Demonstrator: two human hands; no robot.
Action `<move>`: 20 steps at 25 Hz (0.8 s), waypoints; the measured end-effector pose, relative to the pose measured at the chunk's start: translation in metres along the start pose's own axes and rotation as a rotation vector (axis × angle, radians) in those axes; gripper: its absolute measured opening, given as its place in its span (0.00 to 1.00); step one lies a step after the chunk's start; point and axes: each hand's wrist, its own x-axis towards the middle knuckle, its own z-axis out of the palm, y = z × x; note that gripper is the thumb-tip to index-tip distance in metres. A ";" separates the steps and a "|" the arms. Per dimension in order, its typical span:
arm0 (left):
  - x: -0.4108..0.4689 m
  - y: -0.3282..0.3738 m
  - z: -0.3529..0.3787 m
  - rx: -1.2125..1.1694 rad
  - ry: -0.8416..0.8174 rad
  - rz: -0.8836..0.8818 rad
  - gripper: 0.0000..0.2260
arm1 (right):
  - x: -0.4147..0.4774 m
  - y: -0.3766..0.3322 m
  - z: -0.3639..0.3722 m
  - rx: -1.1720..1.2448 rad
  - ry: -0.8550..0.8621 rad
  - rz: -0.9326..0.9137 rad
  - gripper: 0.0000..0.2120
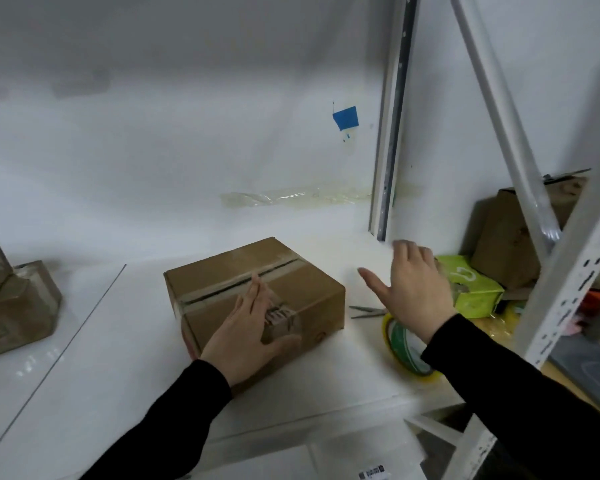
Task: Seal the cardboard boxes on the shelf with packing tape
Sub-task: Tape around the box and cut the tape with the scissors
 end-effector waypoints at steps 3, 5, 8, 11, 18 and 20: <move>-0.006 0.020 0.001 -0.240 0.218 0.117 0.35 | -0.001 0.030 -0.012 -0.040 -0.640 0.385 0.43; -0.009 0.034 0.015 -0.307 0.395 0.213 0.22 | 0.000 0.042 -0.016 0.076 -0.860 0.439 0.38; -0.004 0.061 0.038 -0.429 0.210 0.073 0.09 | -0.009 0.053 -0.021 0.311 -0.794 0.507 0.27; 0.020 0.080 0.062 -0.913 -0.312 -0.431 0.08 | -0.029 0.058 -0.016 0.426 -0.635 0.524 0.20; 0.081 0.116 0.085 -1.450 -0.620 -0.806 0.16 | -0.057 0.044 -0.009 0.469 -0.339 0.482 0.14; 0.092 0.113 0.082 -1.440 -0.734 -0.798 0.15 | -0.059 0.038 -0.009 0.419 -0.357 0.422 0.16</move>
